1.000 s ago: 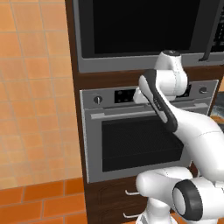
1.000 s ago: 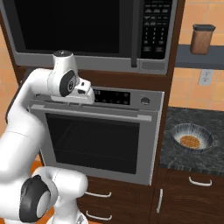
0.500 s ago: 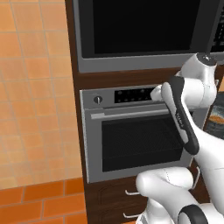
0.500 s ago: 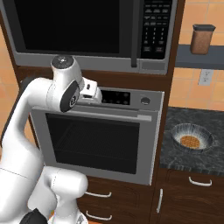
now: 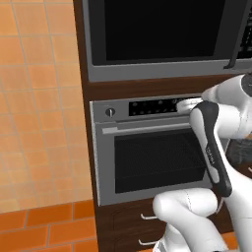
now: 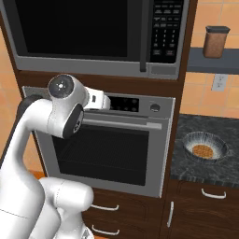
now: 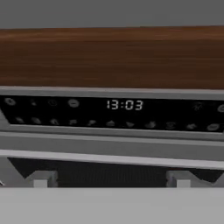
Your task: Open the microwave, place the bowl with waffle inside the microwave, then close the microwave door and turn it on.
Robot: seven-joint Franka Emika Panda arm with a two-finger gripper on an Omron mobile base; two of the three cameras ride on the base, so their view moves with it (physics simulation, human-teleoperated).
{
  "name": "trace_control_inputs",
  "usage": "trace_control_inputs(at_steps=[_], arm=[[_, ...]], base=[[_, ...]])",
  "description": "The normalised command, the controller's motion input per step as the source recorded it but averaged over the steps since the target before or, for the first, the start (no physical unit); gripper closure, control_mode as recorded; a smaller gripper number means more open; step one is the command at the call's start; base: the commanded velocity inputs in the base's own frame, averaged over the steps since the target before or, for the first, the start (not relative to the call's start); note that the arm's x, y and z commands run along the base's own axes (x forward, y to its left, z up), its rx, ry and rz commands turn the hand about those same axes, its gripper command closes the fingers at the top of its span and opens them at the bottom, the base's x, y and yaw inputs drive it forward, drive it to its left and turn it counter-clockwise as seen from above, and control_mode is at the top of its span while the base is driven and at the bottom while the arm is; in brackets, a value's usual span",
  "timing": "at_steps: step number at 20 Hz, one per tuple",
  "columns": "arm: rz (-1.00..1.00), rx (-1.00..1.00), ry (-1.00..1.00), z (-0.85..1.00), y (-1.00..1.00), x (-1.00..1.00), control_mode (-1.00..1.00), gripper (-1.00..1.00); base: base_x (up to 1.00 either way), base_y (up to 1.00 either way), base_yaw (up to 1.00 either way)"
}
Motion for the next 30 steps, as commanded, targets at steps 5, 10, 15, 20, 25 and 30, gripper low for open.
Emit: trace_control_inputs(at_steps=[5,10,15,20,25,30], arm=[[-0.02,0.00,-0.24,0.49,-0.19,-0.01,-1.00,-1.00],[-0.02,-0.04,-0.34,0.76,-0.41,-0.32,-1.00,-1.00],[-0.03,-0.05,-0.31,0.37,-0.50,-0.08,-1.00,-1.00],[-0.05,-0.02,-0.13,0.43,-0.62,0.07,-1.00,-1.00],[0.00,0.00,-0.01,0.72,-0.50,0.10,-1.00,-1.00],[0.00,0.02,0.04,0.34,-0.35,0.57,-1.00,-1.00]], base=[[0.00,0.00,0.00],[0.00,0.00,0.00],[0.00,0.00,0.00],[0.00,0.00,0.00],[0.00,0.00,0.00],[0.00,0.00,0.00]])
